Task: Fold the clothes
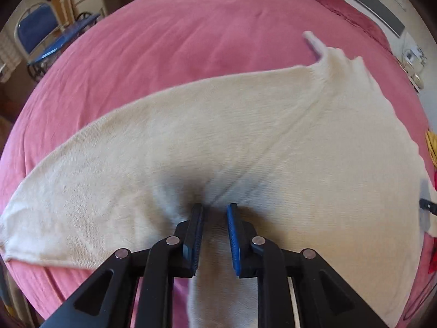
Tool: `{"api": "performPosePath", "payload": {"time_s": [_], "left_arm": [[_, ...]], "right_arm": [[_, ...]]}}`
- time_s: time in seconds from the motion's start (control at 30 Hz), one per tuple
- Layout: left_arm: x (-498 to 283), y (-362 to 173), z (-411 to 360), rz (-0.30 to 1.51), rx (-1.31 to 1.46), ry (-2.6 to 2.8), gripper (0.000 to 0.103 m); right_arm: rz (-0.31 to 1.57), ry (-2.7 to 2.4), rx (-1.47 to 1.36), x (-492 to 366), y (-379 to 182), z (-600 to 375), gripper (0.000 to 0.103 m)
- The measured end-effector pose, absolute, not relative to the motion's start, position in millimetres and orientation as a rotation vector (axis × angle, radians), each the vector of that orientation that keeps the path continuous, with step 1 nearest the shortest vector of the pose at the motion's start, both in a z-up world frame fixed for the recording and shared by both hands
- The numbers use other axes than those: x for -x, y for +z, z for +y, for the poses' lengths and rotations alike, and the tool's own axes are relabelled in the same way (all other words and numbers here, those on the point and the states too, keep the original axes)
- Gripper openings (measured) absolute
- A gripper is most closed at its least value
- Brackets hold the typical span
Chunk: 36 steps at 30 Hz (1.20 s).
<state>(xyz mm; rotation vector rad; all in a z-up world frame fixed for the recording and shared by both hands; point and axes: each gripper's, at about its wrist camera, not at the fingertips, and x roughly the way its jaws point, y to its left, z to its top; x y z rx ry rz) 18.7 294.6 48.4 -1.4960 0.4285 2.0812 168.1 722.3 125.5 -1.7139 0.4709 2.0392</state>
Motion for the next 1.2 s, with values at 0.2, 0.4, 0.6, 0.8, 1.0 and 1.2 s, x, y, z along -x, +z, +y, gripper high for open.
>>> {"api": "performPosePath", "payload": {"time_s": [0.2,0.4,0.6,0.8,1.0,1.2], "left_arm": [[-29.3,75.5,261.9,0.28,1.403,2.14,0.019],[-33.9,33.7,272.4,0.451,1.531,2.112,0.021],[-109.8,59.6,247.6,0.365,1.423,1.957,0.019],[-143.2,28.5,223.5,0.523,1.463,1.925,0.021],[-153.2,78.4,206.7,0.338,1.383,1.998,0.02],[-176.5,42.2,207.6,0.619,1.501,1.899,0.021]], "right_arm": [[0.666,2.108,1.582,-219.7,161.7,734.1,0.018],[0.721,2.029,1.631,-250.6,143.7,739.8,0.018],[0.88,2.233,1.631,-279.2,184.0,685.0,0.022],[0.758,2.04,1.821,-325.2,148.4,666.3,0.018],[0.911,2.197,1.687,-368.6,203.4,632.8,0.021],[0.869,2.133,1.816,-396.0,184.1,601.7,0.016]]}}
